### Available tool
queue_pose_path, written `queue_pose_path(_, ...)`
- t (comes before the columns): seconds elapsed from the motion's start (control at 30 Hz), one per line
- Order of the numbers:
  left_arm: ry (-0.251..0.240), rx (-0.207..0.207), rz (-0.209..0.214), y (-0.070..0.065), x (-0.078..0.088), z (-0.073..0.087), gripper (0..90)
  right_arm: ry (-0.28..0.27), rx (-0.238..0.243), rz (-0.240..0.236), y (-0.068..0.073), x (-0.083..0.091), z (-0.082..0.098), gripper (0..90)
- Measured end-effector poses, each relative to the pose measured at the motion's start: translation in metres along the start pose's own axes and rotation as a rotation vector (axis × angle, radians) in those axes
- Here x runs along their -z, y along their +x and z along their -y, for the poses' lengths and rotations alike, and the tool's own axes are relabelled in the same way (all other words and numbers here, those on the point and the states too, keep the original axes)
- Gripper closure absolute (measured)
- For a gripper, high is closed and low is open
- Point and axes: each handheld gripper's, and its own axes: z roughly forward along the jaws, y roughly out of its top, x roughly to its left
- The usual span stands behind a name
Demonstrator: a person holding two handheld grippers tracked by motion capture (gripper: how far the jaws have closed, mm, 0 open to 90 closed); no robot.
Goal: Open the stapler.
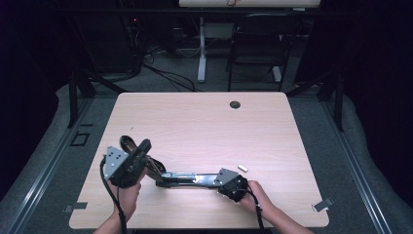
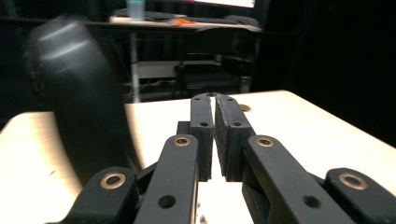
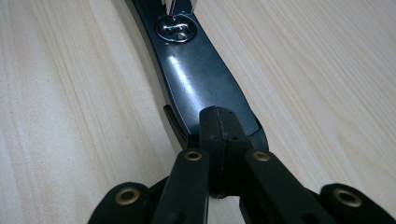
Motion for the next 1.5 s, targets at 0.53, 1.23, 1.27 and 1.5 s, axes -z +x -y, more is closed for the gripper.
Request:
queue_pose_path(0.53, 0.043, 0.044, -0.045, 0.020, 0.000, 0.004, 87.5, 0.016, 0.012, 0.007, 0.000, 0.000, -0.001, 90.0)
queue_pose_path(1.23, 0.230, -0.055, 0.191, 0.012, -0.002, 0.005, 54.4, 0.030, -0.053, -0.017, -0.017, 0.016, -0.010, 71.9)
queue_pose_path(1.27, 0.240, -0.062, 0.196, 0.010, -0.002, 0.005, 51.3, 0.020, -0.052, -0.024, -0.019, 0.020, -0.011, 70.3)
queue_pose_path(1.5, 0.298, -0.155, 0.261, -0.002, 0.001, 0.007, 34.7, 0.002, -0.106, 0.003, -0.032, 0.030, -0.010, 52.8)
